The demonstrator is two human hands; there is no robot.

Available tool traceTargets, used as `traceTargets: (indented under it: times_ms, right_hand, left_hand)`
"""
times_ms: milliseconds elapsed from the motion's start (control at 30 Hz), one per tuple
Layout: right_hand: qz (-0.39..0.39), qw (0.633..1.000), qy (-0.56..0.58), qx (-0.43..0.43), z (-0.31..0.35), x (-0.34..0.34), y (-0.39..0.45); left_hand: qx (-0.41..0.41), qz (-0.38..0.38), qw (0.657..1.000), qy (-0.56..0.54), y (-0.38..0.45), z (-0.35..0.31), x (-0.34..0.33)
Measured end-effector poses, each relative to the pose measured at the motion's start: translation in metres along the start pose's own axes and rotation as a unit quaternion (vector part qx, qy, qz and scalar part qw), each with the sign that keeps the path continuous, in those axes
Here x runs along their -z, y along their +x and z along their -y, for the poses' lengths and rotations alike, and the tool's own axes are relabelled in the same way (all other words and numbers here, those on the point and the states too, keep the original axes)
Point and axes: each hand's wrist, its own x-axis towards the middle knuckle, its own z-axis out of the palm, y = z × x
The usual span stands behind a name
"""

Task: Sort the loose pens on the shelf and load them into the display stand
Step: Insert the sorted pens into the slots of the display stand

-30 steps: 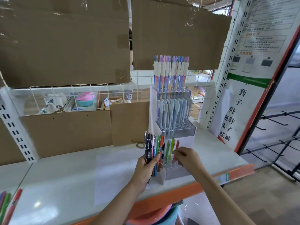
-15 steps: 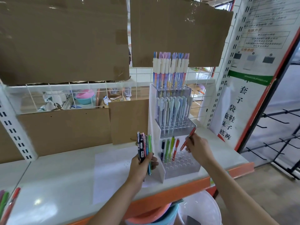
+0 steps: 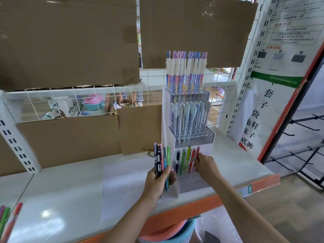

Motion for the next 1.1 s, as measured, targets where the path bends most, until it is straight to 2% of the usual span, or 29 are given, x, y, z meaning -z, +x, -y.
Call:
traceTargets:
  times_ms: [233,333,467,500,633,700,833,900,1000,1100]
  right_hand:
    - [-0.015,0.999,-0.038,-0.035,-0.003,-0.015,0.004]
    - [0.006,0.999,-0.004,-0.051,-0.004,-0.007,-0.002]
    - [-0.033,0.995,0.091,-0.031,0.001,0.006,-0.03]
    - [-0.026,0.991,0.129,-0.012,0.005,0.009,-0.039]
    - [0.083,0.963,0.253,0.039,0.017,0.006,-0.06]
    - [0.073,0.97,0.229,0.044,0.017,0.005,-0.06]
    - [-0.045,0.97,0.239,0.014,0.012,0.033,-0.046]
    - [-0.094,0.976,0.194,0.021,0.006,0.048,-0.033]
    - [-0.089,0.987,0.133,0.033,-0.004,0.052,-0.018]
    - [-0.056,0.995,0.074,0.024,-0.007,0.042,-0.006]
  left_hand:
    - [-0.006,0.016,1.0,0.007,-0.004,-0.001,0.002]
    - [-0.004,0.024,1.0,0.005,-0.005,-0.002,0.004]
    - [0.001,0.045,0.999,0.008,-0.005,0.0,0.001]
    - [0.004,0.052,0.999,0.008,-0.005,0.001,-0.002]
    - [0.008,0.111,0.993,0.031,-0.01,0.005,-0.017]
    - [0.01,0.126,0.991,0.036,-0.011,0.007,-0.023]
    - [0.006,0.095,0.995,0.036,-0.006,0.007,-0.02]
    - [0.003,0.064,0.996,0.056,-0.003,0.005,-0.014]
    - [-0.013,0.02,0.994,0.104,-0.001,0.003,-0.006]
    - [-0.015,0.008,0.993,0.118,-0.001,0.005,-0.002]
